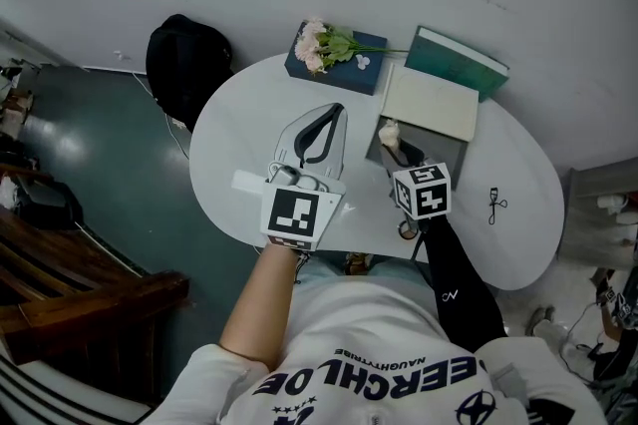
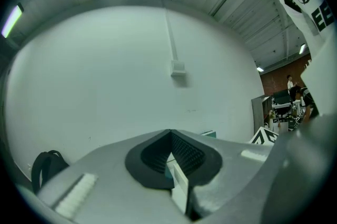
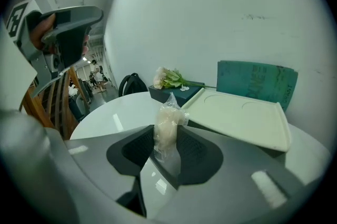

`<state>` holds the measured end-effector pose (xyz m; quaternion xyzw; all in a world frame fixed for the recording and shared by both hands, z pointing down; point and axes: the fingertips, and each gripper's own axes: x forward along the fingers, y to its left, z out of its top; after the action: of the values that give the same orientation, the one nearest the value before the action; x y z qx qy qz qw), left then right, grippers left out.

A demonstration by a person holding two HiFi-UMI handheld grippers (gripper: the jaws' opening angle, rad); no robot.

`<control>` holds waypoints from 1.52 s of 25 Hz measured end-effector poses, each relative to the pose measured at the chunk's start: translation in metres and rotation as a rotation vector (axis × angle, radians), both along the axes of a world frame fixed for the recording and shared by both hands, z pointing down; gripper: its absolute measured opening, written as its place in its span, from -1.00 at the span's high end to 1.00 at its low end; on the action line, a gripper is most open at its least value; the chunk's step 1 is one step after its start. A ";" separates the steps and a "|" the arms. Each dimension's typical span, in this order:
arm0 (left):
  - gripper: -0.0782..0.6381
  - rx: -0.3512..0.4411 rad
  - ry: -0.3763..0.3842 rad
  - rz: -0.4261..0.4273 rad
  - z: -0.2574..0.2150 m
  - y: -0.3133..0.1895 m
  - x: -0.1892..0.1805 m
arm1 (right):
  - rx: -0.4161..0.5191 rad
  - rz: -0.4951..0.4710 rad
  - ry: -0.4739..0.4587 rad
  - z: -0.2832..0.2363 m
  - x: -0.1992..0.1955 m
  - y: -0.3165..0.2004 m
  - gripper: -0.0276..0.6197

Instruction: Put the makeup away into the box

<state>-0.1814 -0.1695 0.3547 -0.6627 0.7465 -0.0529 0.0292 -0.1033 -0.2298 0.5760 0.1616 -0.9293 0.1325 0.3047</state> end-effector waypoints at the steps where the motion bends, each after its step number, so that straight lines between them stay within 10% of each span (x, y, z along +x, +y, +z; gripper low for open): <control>1: 0.78 -0.006 0.001 -0.005 0.002 0.001 -0.003 | -0.012 0.005 0.018 0.007 -0.001 -0.001 0.42; 11: 0.78 -0.030 0.031 -0.029 0.012 0.000 -0.019 | -0.044 0.019 0.062 0.023 -0.005 -0.008 0.37; 14: 0.78 -0.026 0.032 -0.032 0.010 -0.002 -0.022 | -0.057 0.010 0.069 0.024 -0.006 -0.007 0.00; 26: 0.78 -0.032 0.042 -0.038 0.014 -0.004 -0.028 | -0.069 0.008 0.046 0.021 -0.003 -0.006 0.07; 38: 0.78 0.016 -0.002 0.068 -0.022 -0.013 -0.032 | 0.264 0.074 -0.187 -0.131 -0.008 -0.026 0.07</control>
<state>-0.2138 -0.1820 0.3322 -0.6874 0.7238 -0.0465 0.0374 -0.1113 -0.2562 0.4446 0.2211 -0.9563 0.0346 0.1881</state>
